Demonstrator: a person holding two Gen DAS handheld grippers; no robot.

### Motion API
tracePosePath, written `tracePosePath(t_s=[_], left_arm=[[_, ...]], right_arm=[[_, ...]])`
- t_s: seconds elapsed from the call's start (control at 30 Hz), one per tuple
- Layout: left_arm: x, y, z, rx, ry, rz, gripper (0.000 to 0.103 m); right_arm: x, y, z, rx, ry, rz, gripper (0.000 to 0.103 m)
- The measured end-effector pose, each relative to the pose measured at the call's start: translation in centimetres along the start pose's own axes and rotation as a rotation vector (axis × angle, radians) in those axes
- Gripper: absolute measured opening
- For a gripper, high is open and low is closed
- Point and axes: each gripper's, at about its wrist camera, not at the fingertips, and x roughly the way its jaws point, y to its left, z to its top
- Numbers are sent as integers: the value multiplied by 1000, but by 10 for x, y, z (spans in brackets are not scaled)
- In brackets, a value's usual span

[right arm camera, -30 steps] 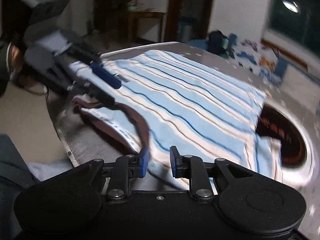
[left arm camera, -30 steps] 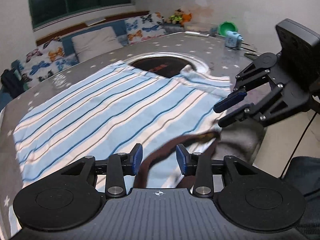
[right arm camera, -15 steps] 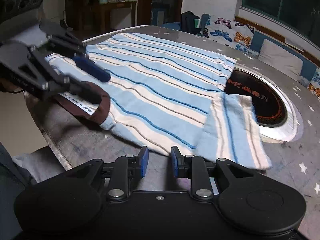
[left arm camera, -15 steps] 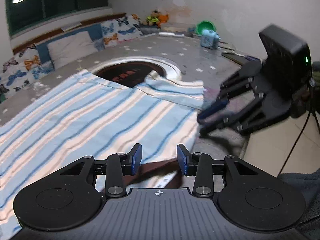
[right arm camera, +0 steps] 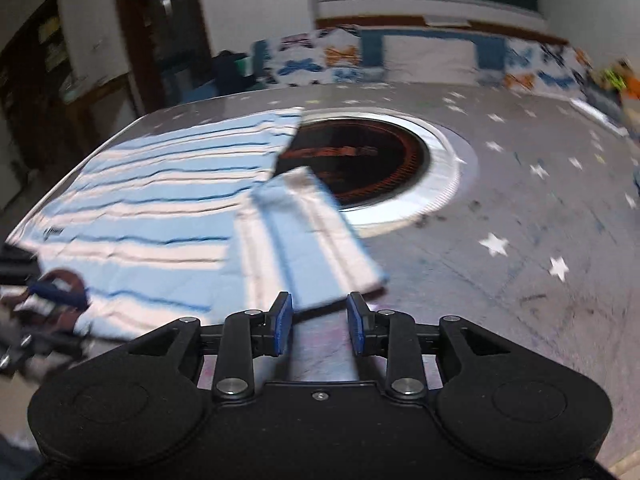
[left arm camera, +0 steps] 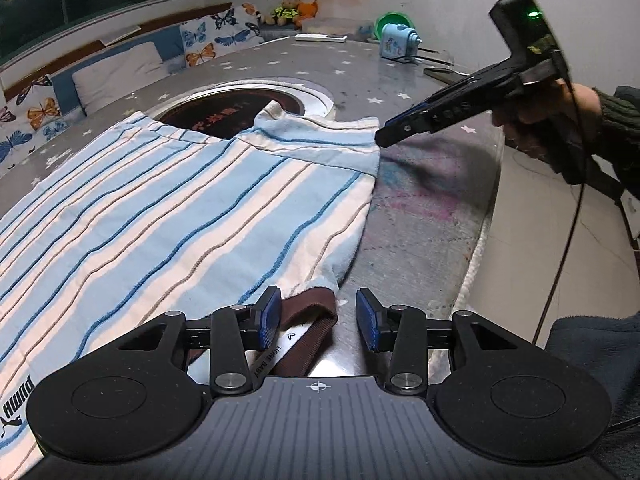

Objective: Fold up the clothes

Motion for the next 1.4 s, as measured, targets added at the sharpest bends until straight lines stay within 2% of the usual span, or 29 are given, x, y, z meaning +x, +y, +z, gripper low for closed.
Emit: tracePosePath(t_s=[0.2,0.23,0.27,0.37,0.6,0.77,0.9,1.03,1.23,1.33,1.4], left_arm=[[-17,1,-2,-35,-32,39,47],[-19,2,-3,-42,-37,48,48],[-22,4,-4,-50,-41,55,48],[-34,6,-8,-72,-57,91,50],[-69,21,-24,-174,-109,194,52],[-102,33,-42,-291,-149,288,53],[-130,41,-57,-378,-178,369,54],[-157,48,-72,-454,-213,452,64],[-189,64,-98,-596,-223,551,64],[-199,74,-112,-681,-216,581,64],[-202,80,-118,-722,-212,594,64]], right_arm=[[7,-9,1,98,-39,-2,31],[8,-9,0,109,-48,-5,28],[8,-10,0,117,-54,-8,18],[7,-12,0,142,-79,-9,8],[-21,11,20,83,-196,65,4],[-33,56,38,-24,-249,190,4],[-20,99,39,-128,-229,296,4],[6,127,33,-193,-163,352,4],[42,145,22,-262,-48,369,8],[40,144,21,-285,-15,372,10],[32,140,24,-285,-24,378,17]])
